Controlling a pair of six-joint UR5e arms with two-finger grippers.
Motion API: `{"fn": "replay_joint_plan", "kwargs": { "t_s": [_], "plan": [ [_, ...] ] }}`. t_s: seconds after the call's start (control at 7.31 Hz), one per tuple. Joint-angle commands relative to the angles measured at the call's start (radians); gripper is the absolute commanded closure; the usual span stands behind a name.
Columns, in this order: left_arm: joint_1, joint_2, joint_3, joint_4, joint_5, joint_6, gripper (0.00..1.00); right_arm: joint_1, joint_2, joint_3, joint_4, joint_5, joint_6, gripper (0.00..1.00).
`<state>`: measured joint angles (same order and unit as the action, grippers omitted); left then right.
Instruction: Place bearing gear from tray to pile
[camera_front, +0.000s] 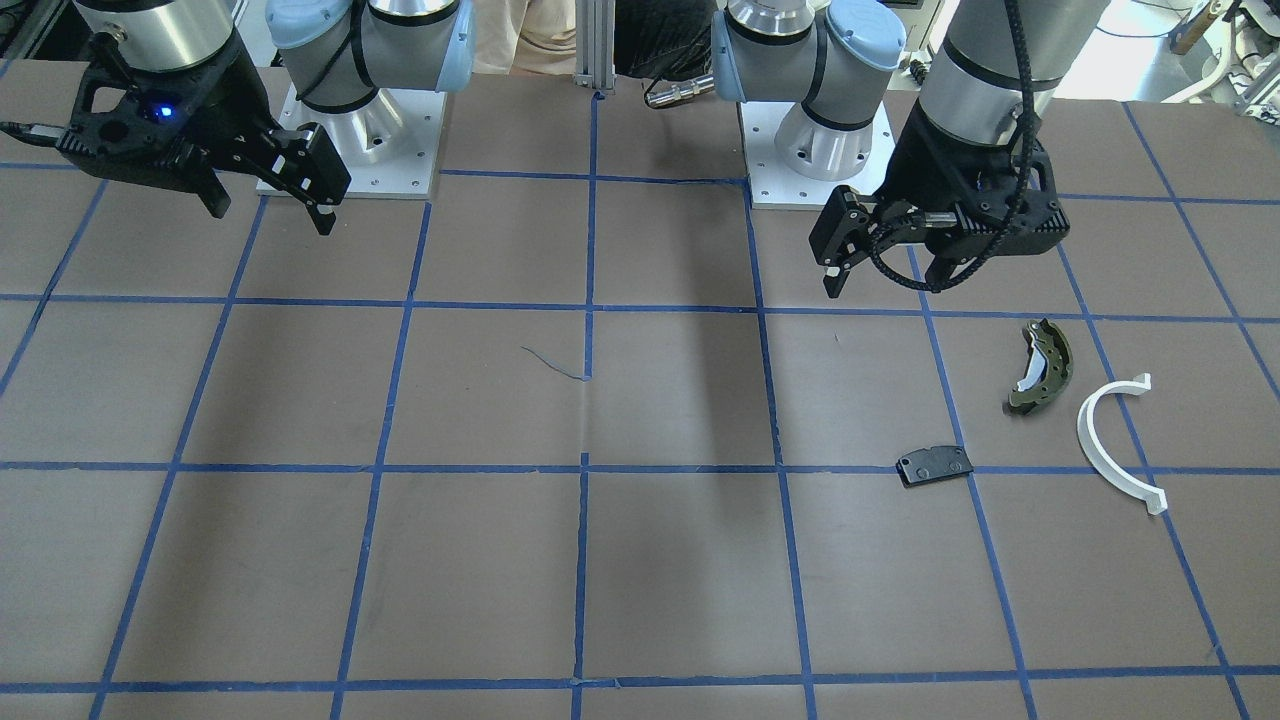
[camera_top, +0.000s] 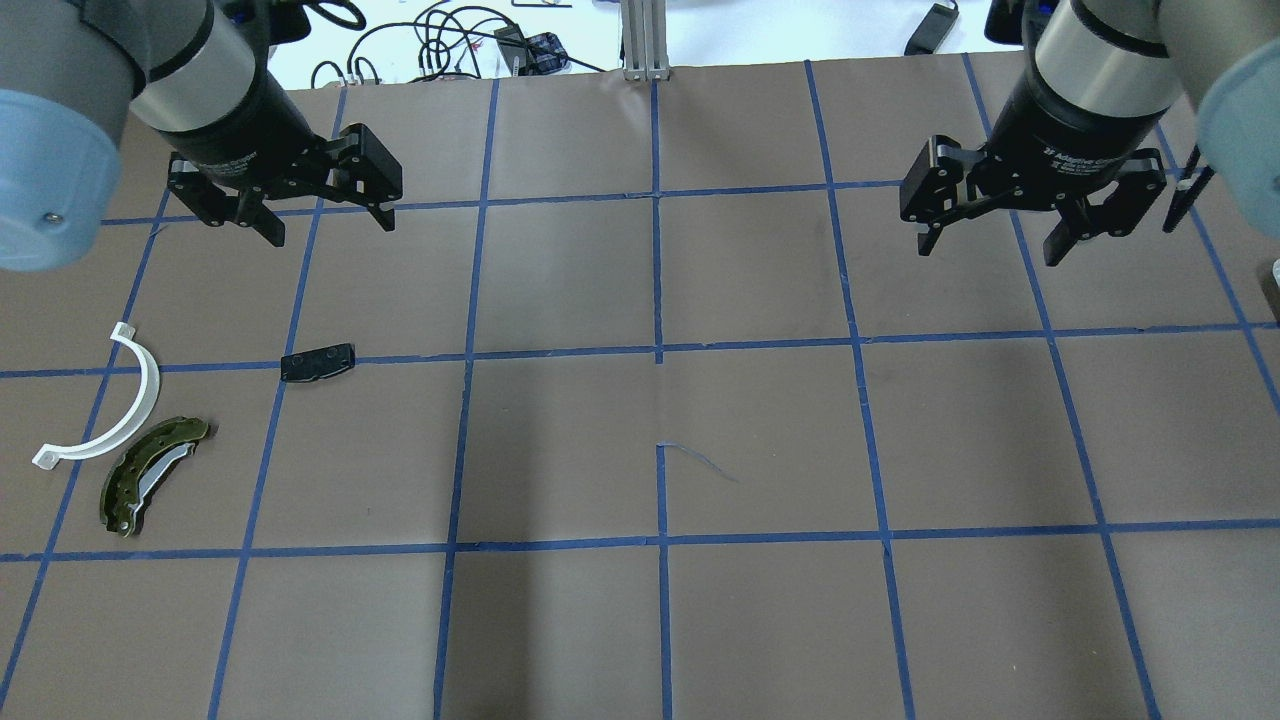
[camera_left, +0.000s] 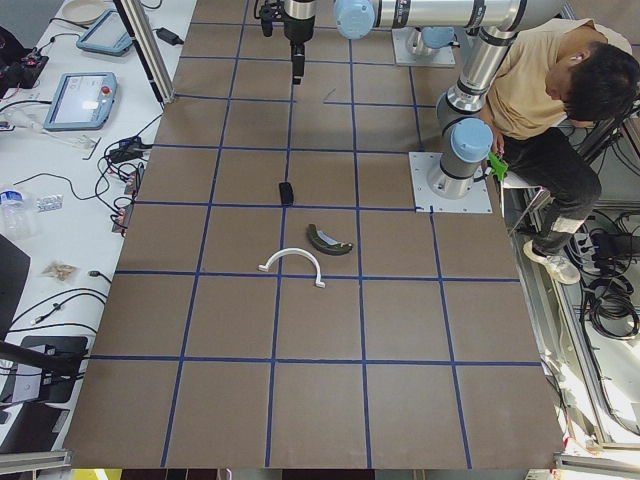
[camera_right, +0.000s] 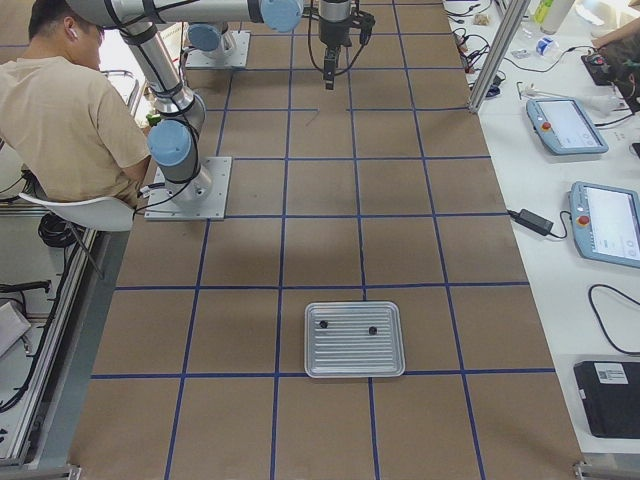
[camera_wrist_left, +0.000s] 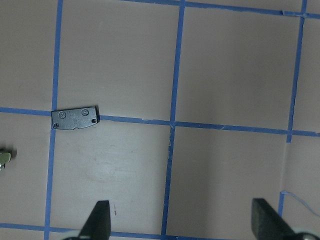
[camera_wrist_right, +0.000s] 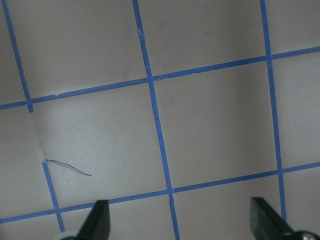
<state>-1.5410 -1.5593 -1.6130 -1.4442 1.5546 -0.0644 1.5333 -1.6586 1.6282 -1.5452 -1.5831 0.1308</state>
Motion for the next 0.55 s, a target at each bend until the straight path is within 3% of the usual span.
{"fn": "replay_joint_plan", "kwargs": {
  "t_s": [0.0, 0.41],
  "plan": [
    [-0.001, -0.001, 0.001, 0.002, -0.001, 0.000, 0.00, -0.001, -0.003, 0.001, 0.000, 0.000, -0.010, 0.00],
    [-0.001, -0.001, 0.001, 0.002, -0.001, 0.000, 0.00, -0.004, 0.000, 0.001, 0.000, 0.002, -0.011, 0.00]
  ]
}}
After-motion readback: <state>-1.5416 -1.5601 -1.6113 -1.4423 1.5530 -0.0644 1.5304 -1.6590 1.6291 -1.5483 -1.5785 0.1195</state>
